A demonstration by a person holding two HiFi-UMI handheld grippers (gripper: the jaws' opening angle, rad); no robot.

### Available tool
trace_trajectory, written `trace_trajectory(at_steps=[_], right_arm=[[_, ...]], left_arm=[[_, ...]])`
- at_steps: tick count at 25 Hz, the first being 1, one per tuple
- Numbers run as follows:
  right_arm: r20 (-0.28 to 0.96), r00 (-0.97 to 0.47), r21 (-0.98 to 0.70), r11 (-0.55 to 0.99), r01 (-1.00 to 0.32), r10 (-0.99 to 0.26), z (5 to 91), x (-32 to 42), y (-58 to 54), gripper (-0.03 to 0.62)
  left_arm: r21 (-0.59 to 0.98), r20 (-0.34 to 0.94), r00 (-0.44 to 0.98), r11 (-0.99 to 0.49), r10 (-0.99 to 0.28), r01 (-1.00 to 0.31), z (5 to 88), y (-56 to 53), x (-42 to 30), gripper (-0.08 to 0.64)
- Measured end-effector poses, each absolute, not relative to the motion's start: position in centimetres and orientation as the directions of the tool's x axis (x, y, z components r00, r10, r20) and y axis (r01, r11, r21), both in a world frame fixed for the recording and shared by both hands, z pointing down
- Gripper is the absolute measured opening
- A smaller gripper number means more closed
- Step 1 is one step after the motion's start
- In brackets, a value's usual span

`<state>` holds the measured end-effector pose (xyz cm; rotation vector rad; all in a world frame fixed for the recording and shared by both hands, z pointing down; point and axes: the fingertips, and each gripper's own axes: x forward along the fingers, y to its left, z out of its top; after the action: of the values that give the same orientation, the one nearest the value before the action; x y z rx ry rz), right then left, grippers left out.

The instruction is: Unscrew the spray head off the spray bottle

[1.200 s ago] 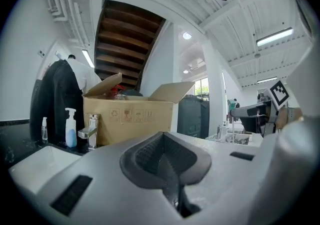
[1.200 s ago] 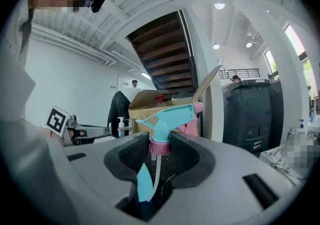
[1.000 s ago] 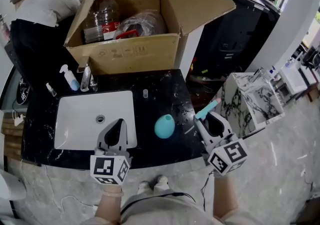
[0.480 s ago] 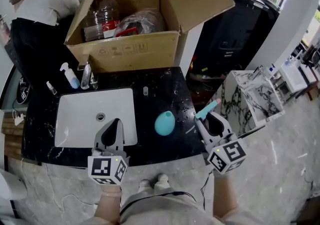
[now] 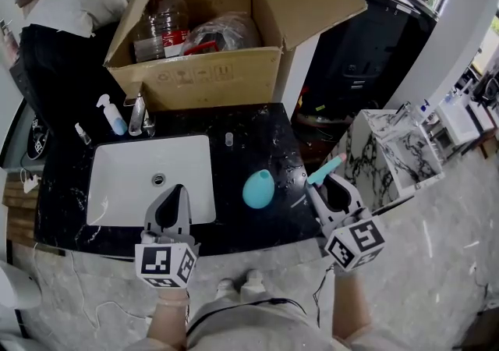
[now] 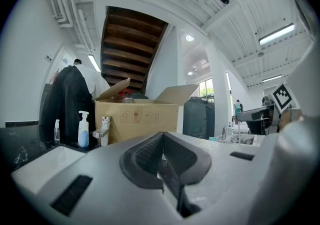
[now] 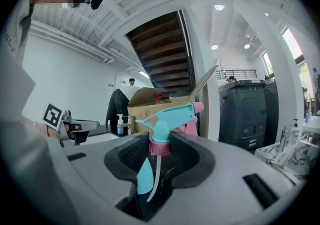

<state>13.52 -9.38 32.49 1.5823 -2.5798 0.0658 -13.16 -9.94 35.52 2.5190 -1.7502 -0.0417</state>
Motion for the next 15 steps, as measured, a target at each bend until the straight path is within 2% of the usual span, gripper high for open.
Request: trace_trajectory(at_steps=[15], right_arm=[[0.123, -0.46, 0.03, 0.466, -0.884, -0.88, 32.52, 13.3, -9.03, 0.14]], left_arm=[[0.075, 0.013, 0.33, -0.328, -0.944, -0.942, 35.15, -9.56, -13.72, 0.005]])
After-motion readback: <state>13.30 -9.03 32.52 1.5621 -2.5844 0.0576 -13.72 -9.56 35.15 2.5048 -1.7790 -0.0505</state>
